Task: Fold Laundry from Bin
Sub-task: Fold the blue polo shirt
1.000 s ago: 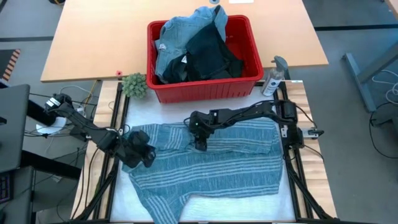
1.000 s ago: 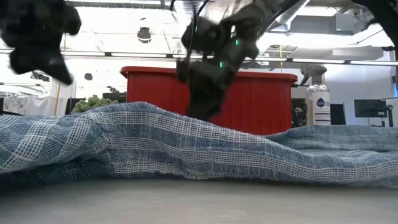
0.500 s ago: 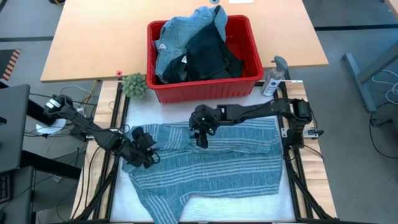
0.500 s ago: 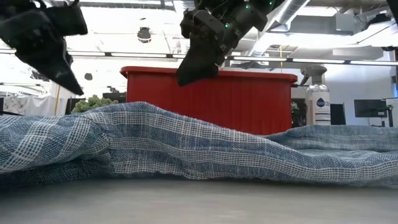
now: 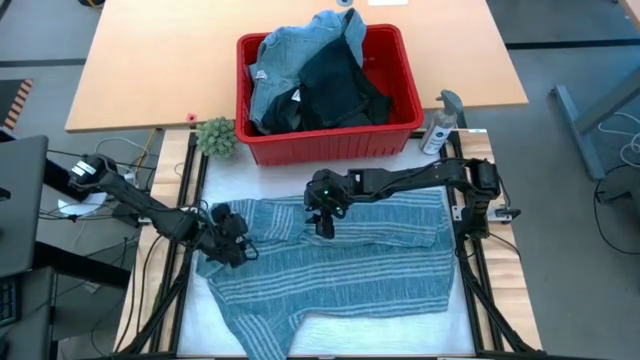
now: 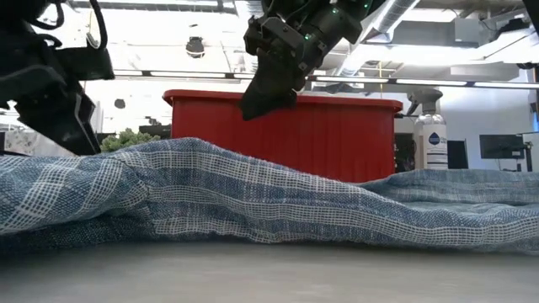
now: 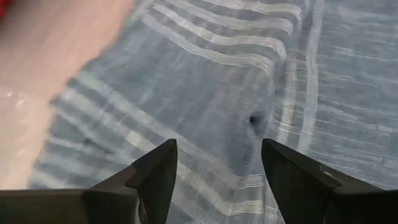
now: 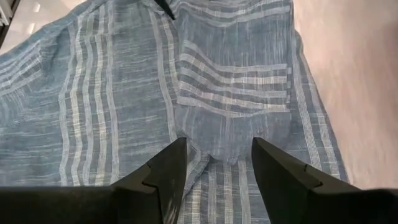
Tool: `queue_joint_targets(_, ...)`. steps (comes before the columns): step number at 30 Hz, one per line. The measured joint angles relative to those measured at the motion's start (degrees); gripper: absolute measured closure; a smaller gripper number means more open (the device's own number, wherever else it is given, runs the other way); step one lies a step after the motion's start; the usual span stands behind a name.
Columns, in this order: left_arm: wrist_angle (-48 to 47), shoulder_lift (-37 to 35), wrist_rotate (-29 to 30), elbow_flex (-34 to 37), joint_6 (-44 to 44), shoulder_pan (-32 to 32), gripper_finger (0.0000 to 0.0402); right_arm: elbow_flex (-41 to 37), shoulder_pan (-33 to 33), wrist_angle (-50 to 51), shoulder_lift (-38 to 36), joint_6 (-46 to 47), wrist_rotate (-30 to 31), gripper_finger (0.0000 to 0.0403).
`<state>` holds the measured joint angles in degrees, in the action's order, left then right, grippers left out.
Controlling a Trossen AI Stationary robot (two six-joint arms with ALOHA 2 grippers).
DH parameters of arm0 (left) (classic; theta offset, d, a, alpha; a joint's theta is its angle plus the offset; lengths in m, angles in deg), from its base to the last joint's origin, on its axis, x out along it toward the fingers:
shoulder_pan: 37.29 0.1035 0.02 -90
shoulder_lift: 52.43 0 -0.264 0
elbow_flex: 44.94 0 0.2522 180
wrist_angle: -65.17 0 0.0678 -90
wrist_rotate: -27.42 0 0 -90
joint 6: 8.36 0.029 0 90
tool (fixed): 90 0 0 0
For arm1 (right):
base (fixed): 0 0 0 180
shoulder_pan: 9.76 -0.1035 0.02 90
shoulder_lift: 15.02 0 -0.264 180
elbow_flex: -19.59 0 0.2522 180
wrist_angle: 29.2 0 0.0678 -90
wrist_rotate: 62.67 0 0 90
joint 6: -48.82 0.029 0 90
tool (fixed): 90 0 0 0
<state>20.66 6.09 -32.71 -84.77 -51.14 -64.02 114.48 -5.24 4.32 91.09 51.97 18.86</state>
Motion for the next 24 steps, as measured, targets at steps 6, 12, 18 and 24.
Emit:
queue_joint_targets(6,2.64,0.0,-4.8,1.2,2.63,1.95,0.0201,0.0,-0.04,-0.05,0.02,0.28,0.0,0.0196)
queue_joint_targets(12,0.09,0.4,-5.67,1.21,3.49,3.86,0.0282,0.0,-0.06,-0.09,0.02,1.28,0.0,0.0196)
queue_joint_targets(18,2.0,2.37,-9.63,1.21,7.45,5.7,0.0386,0.0,-0.33,-0.05,0.02,1.77,0.0,0.0196)
queue_joint_targets(24,1.83,2.78,-18.29,-0.58,4.94,6.04,0.04,0.0,-0.78,-0.07,0.02,1.79,-0.04,0.0196)
